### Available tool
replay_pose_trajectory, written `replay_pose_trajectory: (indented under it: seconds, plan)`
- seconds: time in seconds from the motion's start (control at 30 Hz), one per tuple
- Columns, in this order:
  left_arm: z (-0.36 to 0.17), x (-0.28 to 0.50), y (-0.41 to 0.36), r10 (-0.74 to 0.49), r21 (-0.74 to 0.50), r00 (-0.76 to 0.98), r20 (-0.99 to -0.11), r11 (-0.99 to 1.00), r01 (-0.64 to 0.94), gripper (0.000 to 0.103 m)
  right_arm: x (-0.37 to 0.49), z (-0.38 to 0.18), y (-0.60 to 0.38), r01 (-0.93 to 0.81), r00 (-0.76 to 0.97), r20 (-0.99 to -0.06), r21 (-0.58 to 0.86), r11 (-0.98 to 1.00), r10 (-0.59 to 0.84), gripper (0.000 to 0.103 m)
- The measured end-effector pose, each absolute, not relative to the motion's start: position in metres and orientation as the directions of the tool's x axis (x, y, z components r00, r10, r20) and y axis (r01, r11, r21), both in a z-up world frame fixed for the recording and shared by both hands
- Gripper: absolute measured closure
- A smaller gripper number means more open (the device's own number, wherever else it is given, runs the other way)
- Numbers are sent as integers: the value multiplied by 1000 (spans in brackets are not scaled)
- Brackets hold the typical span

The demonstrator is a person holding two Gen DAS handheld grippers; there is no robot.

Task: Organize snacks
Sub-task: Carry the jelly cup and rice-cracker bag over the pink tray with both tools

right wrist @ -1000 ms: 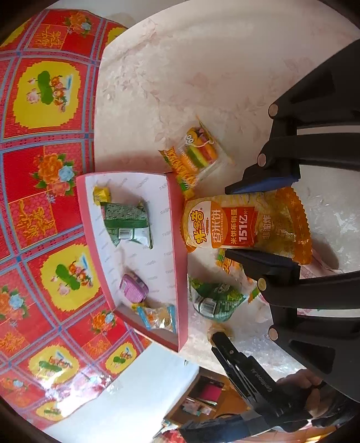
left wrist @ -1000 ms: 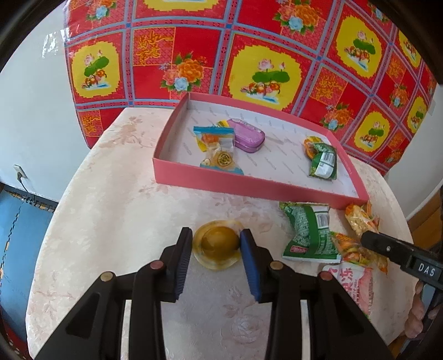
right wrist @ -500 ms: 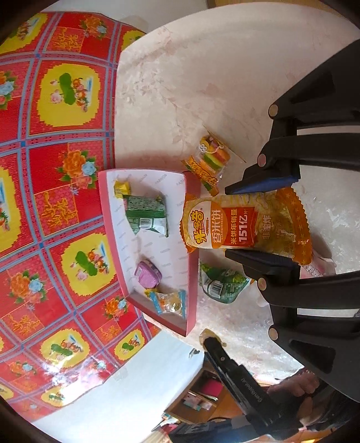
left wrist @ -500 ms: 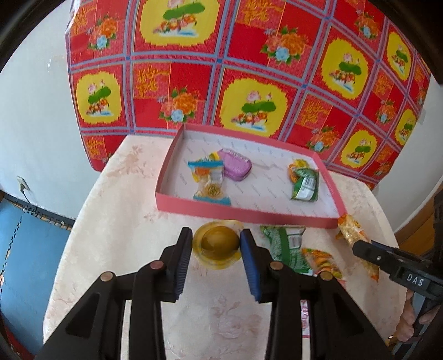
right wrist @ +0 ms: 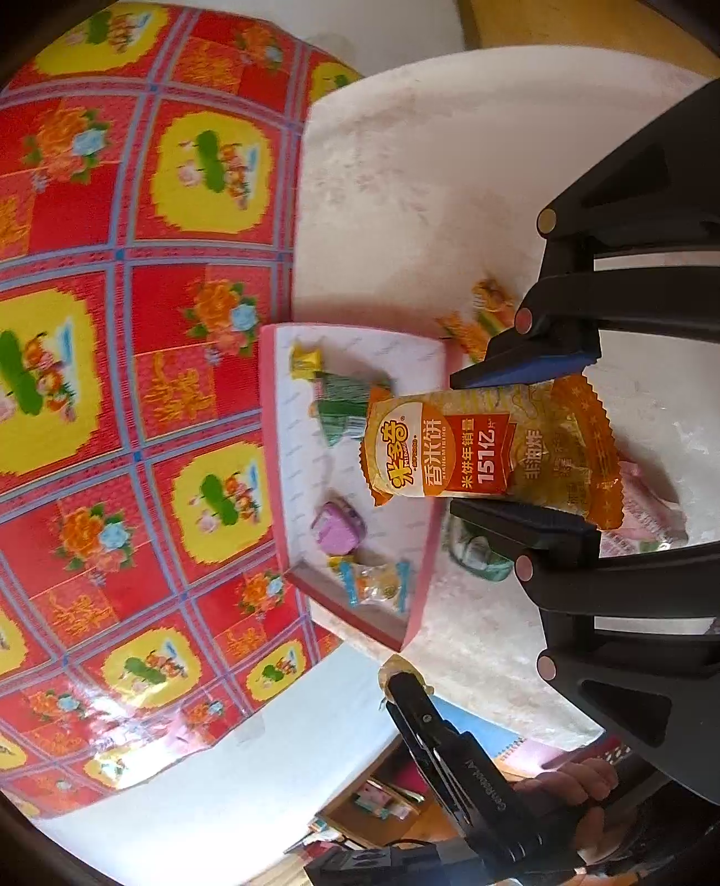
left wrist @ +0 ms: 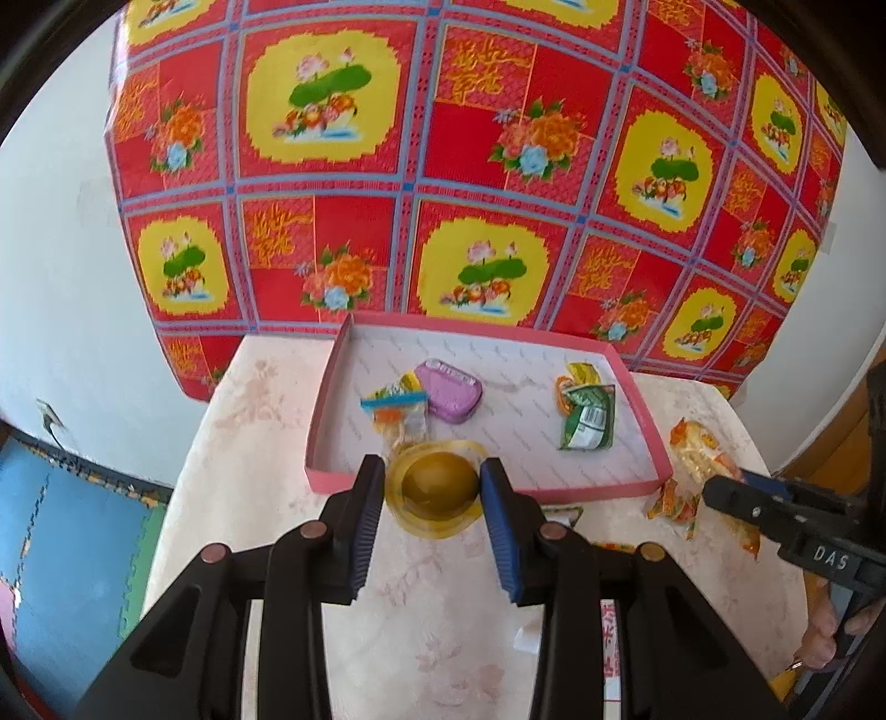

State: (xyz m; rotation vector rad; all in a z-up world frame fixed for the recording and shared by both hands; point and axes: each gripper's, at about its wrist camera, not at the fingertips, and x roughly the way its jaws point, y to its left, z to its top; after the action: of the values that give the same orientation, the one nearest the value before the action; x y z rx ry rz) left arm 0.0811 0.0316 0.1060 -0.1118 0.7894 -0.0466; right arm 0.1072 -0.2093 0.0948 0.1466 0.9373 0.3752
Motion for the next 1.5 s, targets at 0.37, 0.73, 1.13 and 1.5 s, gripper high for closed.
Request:
replay_pose_trajectory:
  seconds: [0.37,0.73,1.13,1.5]
  plan:
    - [129,109,32,-96,-121,720,-687,992,17,66,131,120,-195,-307,540,-757,231,923,369,65]
    - [138,142,24,-80,-73,728,-681,996,41,66,163,124,-178,-328,529,-760,227,917,377,65]
    - [113,179,25,-80,-104,707,-702,995,10,66,200,101,-163,-329,497,-765,270,905,409,65]
    - [80,217,18,-43,-78,685,-727,997,-21,66,231,66,-161,-298,467,-779,307,904,418,65]
